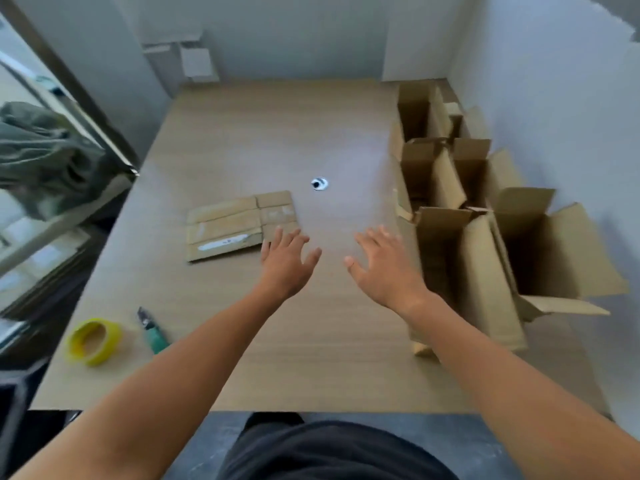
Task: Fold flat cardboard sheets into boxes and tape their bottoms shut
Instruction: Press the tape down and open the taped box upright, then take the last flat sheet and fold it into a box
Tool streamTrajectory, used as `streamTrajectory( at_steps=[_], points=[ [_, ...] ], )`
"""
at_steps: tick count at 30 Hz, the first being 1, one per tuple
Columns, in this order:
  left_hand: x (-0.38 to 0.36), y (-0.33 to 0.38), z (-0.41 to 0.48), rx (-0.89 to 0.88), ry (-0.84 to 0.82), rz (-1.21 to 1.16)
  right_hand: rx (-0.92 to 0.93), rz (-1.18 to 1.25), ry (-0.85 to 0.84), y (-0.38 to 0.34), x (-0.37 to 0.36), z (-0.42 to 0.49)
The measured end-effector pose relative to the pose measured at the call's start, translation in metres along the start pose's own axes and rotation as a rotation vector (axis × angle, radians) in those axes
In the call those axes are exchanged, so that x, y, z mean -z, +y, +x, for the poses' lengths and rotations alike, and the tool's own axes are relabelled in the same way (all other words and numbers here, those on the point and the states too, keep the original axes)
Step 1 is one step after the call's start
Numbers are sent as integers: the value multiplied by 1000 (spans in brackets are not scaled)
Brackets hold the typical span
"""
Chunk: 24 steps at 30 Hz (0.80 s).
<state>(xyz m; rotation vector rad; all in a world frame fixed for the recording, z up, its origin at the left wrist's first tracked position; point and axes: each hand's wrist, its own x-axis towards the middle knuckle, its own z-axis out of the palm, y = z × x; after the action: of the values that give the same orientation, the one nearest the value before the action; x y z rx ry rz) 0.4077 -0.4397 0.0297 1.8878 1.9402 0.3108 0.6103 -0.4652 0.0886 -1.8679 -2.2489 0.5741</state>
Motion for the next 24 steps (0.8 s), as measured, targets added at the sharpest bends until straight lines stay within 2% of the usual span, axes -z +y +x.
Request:
streamTrajectory(
  at_steps=[4,8,12,15,17,24],
  points=[
    [38,-87,34,194,-13,25,-10,95,-126,-54,-44,72],
    [56,-184,89,449,77,-172,-100,232,-211,-97,-97,145],
    [51,-265,136,703,109,-409,-270,289,-170,-118,-145,229],
    [39,-281,153,732,81,-356,-459,304,-176,-121,-172,270],
    [35,-276,155,728,83,-372,-508,314,-164,-123,-184,277],
    [48,-259,130,776,106,-774,-694,666,-3,-118,-177,237]
  ],
)
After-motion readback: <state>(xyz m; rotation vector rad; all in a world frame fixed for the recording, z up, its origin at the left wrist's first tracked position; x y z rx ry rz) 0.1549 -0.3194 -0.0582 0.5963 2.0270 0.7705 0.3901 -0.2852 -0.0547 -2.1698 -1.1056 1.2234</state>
